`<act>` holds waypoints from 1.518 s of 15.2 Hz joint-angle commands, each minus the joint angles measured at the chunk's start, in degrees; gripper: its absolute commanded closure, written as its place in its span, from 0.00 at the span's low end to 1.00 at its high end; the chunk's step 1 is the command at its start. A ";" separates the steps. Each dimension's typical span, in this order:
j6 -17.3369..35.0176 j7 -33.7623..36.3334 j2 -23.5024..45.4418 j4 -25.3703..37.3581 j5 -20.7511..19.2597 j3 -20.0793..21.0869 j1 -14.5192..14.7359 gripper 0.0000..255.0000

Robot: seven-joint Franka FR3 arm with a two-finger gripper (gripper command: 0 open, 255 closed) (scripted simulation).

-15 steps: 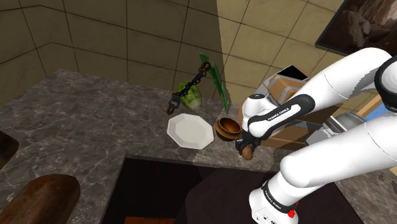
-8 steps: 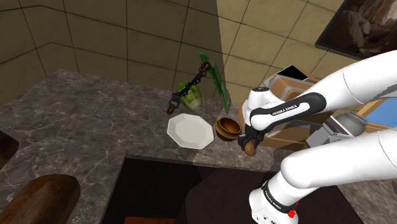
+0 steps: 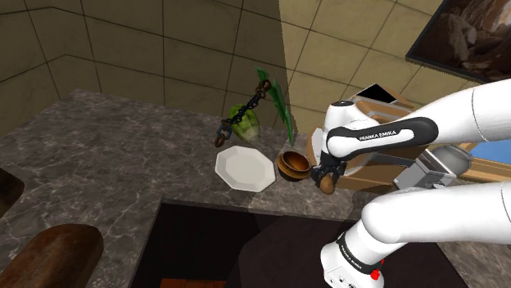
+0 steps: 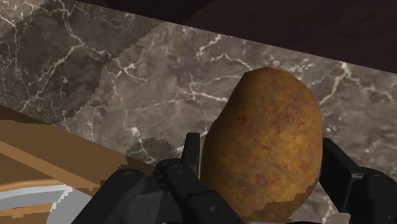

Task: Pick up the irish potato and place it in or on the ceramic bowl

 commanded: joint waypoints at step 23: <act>-11.88 -0.62 11.59 23.23 3.85 2.10 2.30 1.00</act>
